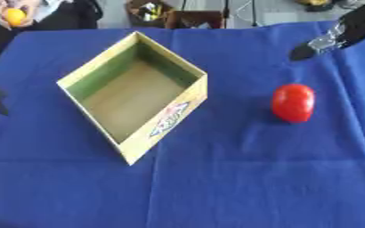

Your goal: Pick up objects on the table and place them in the box.

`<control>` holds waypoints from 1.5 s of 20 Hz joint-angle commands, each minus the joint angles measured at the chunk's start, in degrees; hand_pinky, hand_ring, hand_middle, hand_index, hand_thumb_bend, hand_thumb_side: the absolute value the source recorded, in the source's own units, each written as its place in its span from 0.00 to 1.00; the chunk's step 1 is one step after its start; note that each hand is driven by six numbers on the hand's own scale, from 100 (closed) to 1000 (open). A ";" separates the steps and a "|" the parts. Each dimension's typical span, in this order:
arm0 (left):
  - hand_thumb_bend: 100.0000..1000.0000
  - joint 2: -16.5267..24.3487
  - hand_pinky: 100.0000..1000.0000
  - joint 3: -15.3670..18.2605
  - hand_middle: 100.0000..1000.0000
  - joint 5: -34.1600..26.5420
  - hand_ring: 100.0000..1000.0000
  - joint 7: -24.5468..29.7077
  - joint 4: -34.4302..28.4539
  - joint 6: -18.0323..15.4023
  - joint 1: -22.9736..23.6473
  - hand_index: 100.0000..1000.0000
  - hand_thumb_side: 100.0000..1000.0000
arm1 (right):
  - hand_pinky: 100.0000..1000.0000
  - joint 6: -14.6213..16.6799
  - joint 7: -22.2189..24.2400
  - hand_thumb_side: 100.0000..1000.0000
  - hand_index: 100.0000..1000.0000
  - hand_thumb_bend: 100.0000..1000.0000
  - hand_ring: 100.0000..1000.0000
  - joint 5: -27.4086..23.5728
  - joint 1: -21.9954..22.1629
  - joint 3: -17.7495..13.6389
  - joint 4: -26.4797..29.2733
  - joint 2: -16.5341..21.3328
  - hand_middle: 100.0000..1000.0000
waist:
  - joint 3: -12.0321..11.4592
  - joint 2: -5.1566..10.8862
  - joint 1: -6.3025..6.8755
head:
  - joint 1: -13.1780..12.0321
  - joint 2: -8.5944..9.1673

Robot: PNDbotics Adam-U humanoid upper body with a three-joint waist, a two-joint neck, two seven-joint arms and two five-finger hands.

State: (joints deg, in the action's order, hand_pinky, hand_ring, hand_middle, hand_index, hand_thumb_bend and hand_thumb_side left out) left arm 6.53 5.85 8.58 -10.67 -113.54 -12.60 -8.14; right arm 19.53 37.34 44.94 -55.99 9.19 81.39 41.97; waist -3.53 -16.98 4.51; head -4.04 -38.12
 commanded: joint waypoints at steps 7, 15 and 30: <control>0.00 1.08 0.21 -0.26 0.50 -0.19 0.41 0.33 -1.05 -0.05 -0.33 0.74 0.92 | 0.77 0.05 6.99 0.68 0.88 0.90 0.78 4.59 -1.35 -0.19 -2.62 0.64 0.75 | 0.03 1.11 -0.23 | 0.29 1.05; 0.00 1.04 0.21 -0.32 0.50 -0.26 0.41 0.43 -1.05 -0.03 -0.30 0.74 0.92 | 0.77 -1.88 8.86 0.64 0.86 0.82 0.79 9.19 -0.37 1.78 -4.89 0.29 0.76 | 0.02 1.12 -0.15 | 0.64 1.24; 0.00 0.74 0.21 -0.53 0.50 -0.44 0.41 0.73 -1.05 -0.03 -0.56 0.74 0.92 | 0.70 -6.93 8.47 0.60 0.86 0.75 0.73 12.53 3.51 5.18 -6.43 -1.92 0.70 | -0.13 0.49 -0.07 | 0.78 1.40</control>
State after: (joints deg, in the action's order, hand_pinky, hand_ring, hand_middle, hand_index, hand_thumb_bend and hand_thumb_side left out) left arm 6.52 5.48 8.27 -10.11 -113.54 -12.59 -8.16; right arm 13.15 45.98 56.85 -51.68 14.54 74.19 39.25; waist -3.58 -17.39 4.62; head -3.31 -37.16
